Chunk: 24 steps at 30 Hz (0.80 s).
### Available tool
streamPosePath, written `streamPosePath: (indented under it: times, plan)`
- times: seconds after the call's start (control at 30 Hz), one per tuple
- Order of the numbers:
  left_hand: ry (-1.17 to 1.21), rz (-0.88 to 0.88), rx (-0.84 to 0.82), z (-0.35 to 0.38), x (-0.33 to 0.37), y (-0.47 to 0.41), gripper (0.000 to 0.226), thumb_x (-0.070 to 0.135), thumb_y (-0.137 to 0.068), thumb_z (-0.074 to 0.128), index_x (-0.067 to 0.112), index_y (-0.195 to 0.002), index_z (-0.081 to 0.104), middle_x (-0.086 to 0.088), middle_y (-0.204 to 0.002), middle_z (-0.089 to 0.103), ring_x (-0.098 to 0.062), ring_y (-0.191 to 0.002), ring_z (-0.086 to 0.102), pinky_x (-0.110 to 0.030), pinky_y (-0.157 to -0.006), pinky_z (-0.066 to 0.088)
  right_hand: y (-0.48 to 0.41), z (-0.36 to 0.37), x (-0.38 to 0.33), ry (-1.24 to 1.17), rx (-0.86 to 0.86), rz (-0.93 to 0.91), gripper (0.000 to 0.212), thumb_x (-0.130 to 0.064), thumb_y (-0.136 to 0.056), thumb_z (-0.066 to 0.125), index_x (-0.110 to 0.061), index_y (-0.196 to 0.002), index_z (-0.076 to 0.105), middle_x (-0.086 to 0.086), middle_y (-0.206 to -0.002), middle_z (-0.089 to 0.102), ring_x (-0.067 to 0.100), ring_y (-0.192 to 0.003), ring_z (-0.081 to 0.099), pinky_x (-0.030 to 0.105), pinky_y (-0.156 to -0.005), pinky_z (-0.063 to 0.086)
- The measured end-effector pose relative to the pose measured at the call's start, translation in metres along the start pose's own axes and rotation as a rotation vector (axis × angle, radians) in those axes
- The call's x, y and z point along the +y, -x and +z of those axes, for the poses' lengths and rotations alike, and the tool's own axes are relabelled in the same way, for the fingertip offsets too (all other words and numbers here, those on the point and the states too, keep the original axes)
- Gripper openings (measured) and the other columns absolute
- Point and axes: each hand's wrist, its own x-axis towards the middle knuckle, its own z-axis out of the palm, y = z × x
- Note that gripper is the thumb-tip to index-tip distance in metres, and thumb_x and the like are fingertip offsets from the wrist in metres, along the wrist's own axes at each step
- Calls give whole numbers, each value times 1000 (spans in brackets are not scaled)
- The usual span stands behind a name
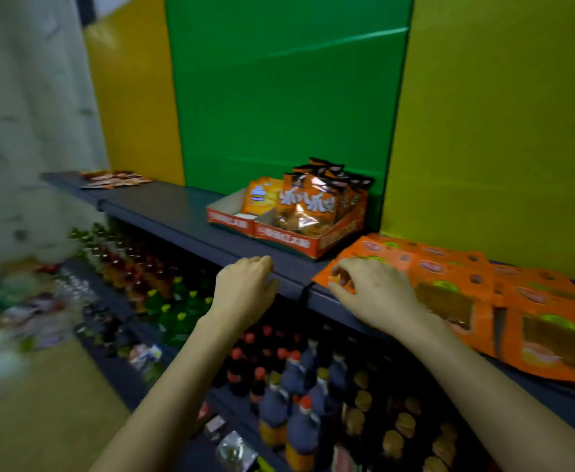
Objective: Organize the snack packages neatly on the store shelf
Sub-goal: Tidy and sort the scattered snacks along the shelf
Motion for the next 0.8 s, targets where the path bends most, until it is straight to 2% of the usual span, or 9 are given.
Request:
streamPosePath:
  times: [0.17,0.47,0.63,0.8]
  plan:
    - [-87,-27,11,-10,-108,6,28,39,-94,45,15,-105,56,1,-103,64,-20,-98,60,-28,-63,37,-55,41,-83,-96,-75,-115,36,-44,-92,49,-27,-123,54,-6,-122,61,19,-112,58,33,-83,47]
    - [-209,-125,-24,-24,-305,8,32,43,-93,43,15,-104,55,-1,-103,63,-23,-100,60,-31,-65,40,-161,116,-244,-196,-102,-201,37,-43,-93,47,-28,-127,50,-6,-126,58,21,-115,55,35,-85,46]
    - [-266,-176,-52,-24,-391,6,34,44,-93,43,15,-107,56,0,-105,64,-23,-101,60,-31,-66,42,-213,151,-312,-211,-139,-240,39,-44,-93,47,-29,-129,49,-6,-129,57,21,-117,54,36,-88,46]
    - [-275,-220,-55,-13,-460,-13,36,47,-94,40,16,-106,56,0,-104,64,-22,-100,60,-29,-65,37,-270,184,-364,-220,-144,-270,40,-44,-92,47,-29,-129,49,-6,-130,56,22,-119,53,37,-89,46]
